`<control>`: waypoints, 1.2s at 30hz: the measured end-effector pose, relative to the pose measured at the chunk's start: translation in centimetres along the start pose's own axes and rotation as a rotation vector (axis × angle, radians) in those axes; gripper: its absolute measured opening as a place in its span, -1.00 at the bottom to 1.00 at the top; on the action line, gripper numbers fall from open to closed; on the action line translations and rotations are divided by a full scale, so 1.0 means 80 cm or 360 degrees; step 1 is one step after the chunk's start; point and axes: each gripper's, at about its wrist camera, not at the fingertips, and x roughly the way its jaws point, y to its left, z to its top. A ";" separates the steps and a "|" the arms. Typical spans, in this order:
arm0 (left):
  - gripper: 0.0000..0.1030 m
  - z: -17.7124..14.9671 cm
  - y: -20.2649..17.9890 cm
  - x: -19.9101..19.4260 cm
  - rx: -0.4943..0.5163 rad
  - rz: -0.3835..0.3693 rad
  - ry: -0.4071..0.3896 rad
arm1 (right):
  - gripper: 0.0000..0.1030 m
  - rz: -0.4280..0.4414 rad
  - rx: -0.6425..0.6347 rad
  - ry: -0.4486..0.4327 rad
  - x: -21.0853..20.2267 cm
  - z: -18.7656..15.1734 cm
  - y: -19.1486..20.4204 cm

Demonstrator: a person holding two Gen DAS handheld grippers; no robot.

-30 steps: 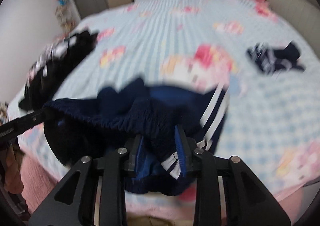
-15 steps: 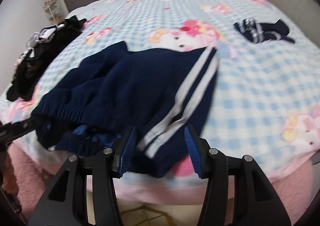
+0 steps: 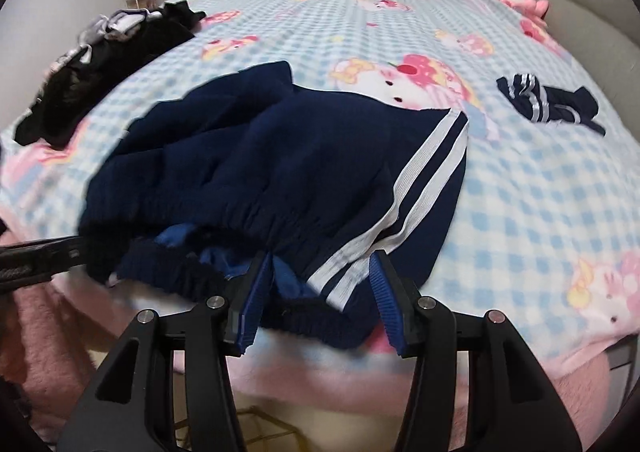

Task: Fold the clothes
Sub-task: 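Lift the navy garment with both grippers and pull it off the pile, then lay the navy garment flat on the blanket with both grippers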

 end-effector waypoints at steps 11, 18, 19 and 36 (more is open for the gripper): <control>-0.43 0.061 -0.038 -0.033 0.0140 -0.0018 -0.0180 | -0.02 -0.0121 0.0362 -0.0380 -0.063 0.062 -0.078; -0.28 0.002 -0.047 0.019 0.0216 -0.0008 0.0078 | -0.02 -0.0251 0.0564 -0.0285 -0.052 0.017 -0.121; -0.28 -0.007 -0.049 0.023 0.0231 -0.0003 0.0097 | -0.02 -0.0252 0.0596 -0.0261 -0.048 0.012 -0.129; -0.74 0.029 -0.005 -0.040 -0.0062 0.0044 -0.0171 | -0.51 -0.0066 0.0300 -0.0053 -0.029 0.001 -0.089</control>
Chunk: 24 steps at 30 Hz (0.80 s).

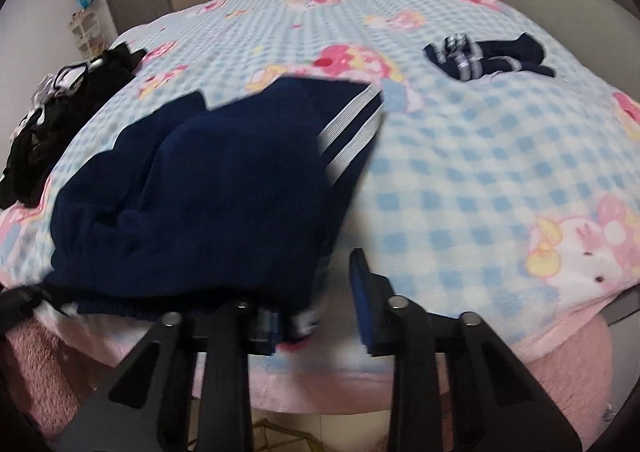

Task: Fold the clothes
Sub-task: 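Lay the navy garment flat on the blanket with both grippers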

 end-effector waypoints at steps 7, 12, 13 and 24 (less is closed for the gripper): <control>-0.74 0.055 -0.022 -0.107 0.0128 -0.0232 -0.0296 | -0.51 -0.0042 -0.0092 -0.0316 -0.092 0.052 0.012; -0.66 0.078 0.006 -0.095 0.0160 -0.0302 -0.0238 | -0.39 0.0242 0.0120 -0.0279 -0.129 0.077 -0.006; -0.66 0.081 0.006 -0.073 0.0160 -0.0229 -0.0158 | -0.38 0.0234 0.0127 -0.0255 -0.122 0.080 -0.007; -0.72 0.239 -0.072 -0.170 0.0393 -0.0219 -0.0776 | -0.63 0.0164 0.0038 -0.0720 -0.166 0.223 0.007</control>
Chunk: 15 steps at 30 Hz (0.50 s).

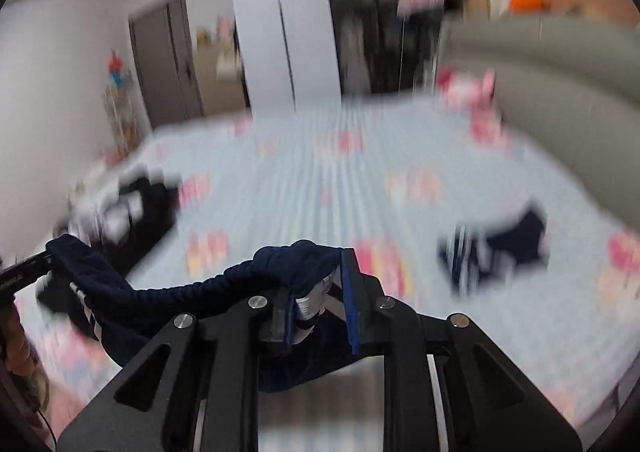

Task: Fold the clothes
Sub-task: 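Lay the navy garment flat on the blanket with both grippers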

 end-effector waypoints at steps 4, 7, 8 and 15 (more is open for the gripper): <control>-0.67 0.004 -0.012 -0.022 0.0111 0.0018 -0.0093 | -0.35 -0.0005 0.0031 -0.0359 -0.053 0.037 0.001; -0.67 -0.061 -0.014 0.008 0.0177 0.0056 0.0139 | -0.34 -0.0059 0.0006 -0.0289 -0.050 -0.007 0.008; -0.67 -0.086 -0.014 0.022 0.0191 0.0066 0.0236 | -0.34 -0.0073 -0.0005 -0.0206 -0.041 -0.029 0.009; -0.67 -0.291 0.011 0.121 0.0114 0.0180 0.0979 | -0.35 -0.0155 0.0044 0.0865 0.067 -0.278 -0.018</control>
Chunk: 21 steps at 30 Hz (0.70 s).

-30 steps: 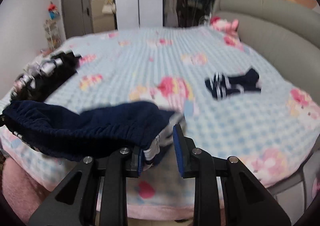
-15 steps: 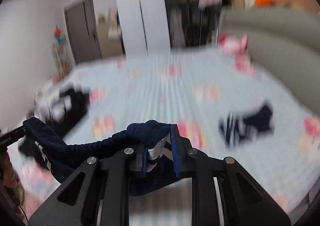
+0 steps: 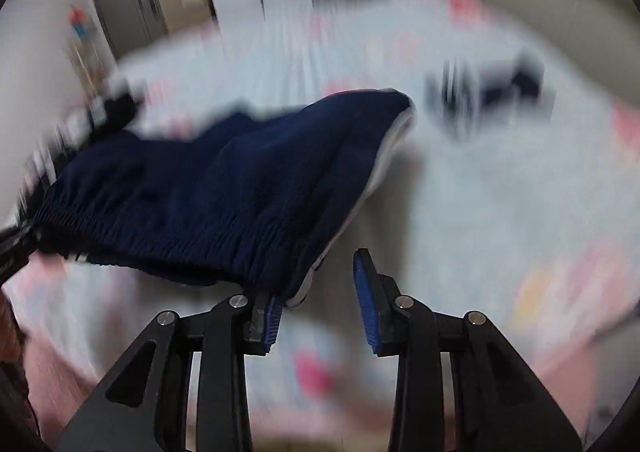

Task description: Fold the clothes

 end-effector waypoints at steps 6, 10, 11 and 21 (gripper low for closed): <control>-0.18 -0.038 0.016 0.002 -0.0161 -0.0122 -0.0157 | -0.17 -0.0121 -0.0145 -0.0021 -0.005 -0.029 0.005; -0.18 -0.048 0.026 -0.005 -0.0227 -0.0108 -0.0230 | -0.14 -0.0211 -0.0263 -0.0227 -0.036 -0.023 0.023; -0.18 -0.050 0.027 -0.002 -0.0239 -0.0102 -0.0217 | -0.14 -0.0229 -0.0298 -0.0279 -0.042 -0.021 0.030; -0.35 -0.054 0.017 0.026 -0.0335 -0.0230 -0.0122 | -0.13 -0.0125 -0.0681 -0.0303 -0.026 -0.029 0.101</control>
